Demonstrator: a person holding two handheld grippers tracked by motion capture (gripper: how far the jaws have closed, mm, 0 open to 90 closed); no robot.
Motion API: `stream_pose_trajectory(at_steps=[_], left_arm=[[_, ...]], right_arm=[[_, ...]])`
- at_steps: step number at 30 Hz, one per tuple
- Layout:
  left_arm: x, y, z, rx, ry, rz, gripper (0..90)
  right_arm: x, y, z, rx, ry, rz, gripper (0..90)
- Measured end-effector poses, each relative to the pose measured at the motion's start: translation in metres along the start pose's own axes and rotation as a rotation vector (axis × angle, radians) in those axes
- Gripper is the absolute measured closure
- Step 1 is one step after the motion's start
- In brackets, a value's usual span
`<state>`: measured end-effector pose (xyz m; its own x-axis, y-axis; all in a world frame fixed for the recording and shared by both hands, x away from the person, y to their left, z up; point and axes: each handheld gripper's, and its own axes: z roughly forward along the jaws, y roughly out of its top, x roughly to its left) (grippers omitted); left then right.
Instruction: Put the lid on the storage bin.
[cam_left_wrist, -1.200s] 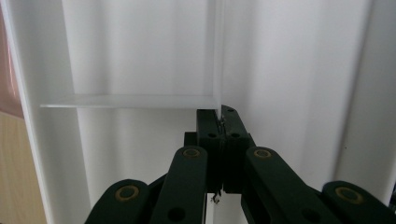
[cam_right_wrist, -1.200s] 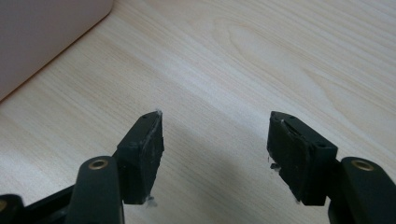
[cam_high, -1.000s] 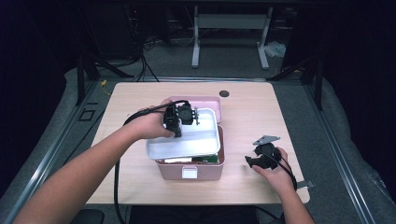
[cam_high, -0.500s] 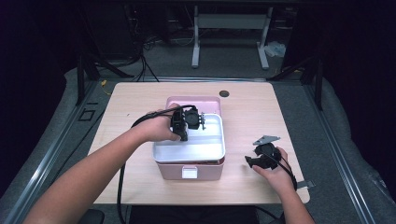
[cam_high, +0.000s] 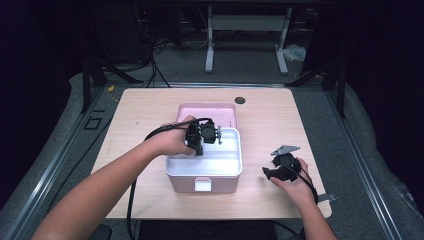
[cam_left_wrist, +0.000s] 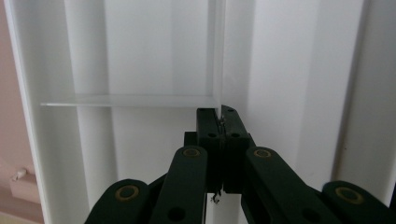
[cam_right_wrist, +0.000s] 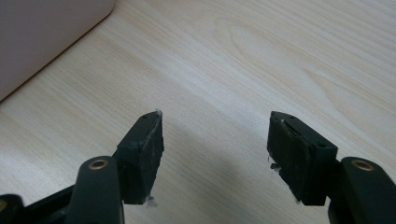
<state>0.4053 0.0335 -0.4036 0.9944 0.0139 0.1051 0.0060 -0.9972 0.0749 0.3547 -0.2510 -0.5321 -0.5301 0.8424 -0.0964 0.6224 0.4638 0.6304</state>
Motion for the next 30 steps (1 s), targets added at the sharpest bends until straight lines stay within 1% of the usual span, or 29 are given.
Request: stream_pose_trajectory(at_steps=[3,7,10,13,16,18,25,28,29,30], left_arm=[[0.0,-0.001,0.004,-0.007,-0.001,0.005,88.9],[0.001,-0.001,0.01,-0.007,-0.023,0.011,88.7],[0.003,-0.002,0.013,-0.016,-0.043,0.004,88.6],[0.003,-0.003,0.016,-0.024,-0.043,-0.001,88.2],[0.003,-0.003,0.017,-0.018,-0.041,0.0,87.7],[0.002,-0.003,0.017,-0.024,-0.036,-0.002,87.6],[0.0,-0.004,0.016,-0.022,-0.017,-0.01,85.9],[0.0,-0.006,0.017,-0.029,-0.01,-0.017,81.2],[0.001,-0.006,0.016,-0.026,-0.008,-0.014,80.3],[0.0,-0.007,0.016,-0.031,-0.006,-0.021,79.9]], right_arm=[[0.0,0.0,0.0,0.001,-0.002,-0.001,35.7],[0.0,0.0,0.0,0.0,-0.002,-0.001,35.6],[0.0,0.0,0.0,-0.001,0.0,-0.001,35.6],[0.0,0.0,0.0,-0.001,0.0,0.0,35.6],[0.0,0.0,0.0,0.0,-0.001,0.0,35.7],[0.0,0.0,0.0,-0.001,-0.002,0.0,35.6],[0.001,0.0,0.0,-0.001,-0.001,-0.002,35.7],[0.001,0.0,0.0,-0.001,-0.001,-0.001,35.6],[0.001,0.0,0.0,-0.001,-0.002,-0.001,35.6],[0.001,0.0,0.0,-0.001,-0.002,0.0,35.6]])
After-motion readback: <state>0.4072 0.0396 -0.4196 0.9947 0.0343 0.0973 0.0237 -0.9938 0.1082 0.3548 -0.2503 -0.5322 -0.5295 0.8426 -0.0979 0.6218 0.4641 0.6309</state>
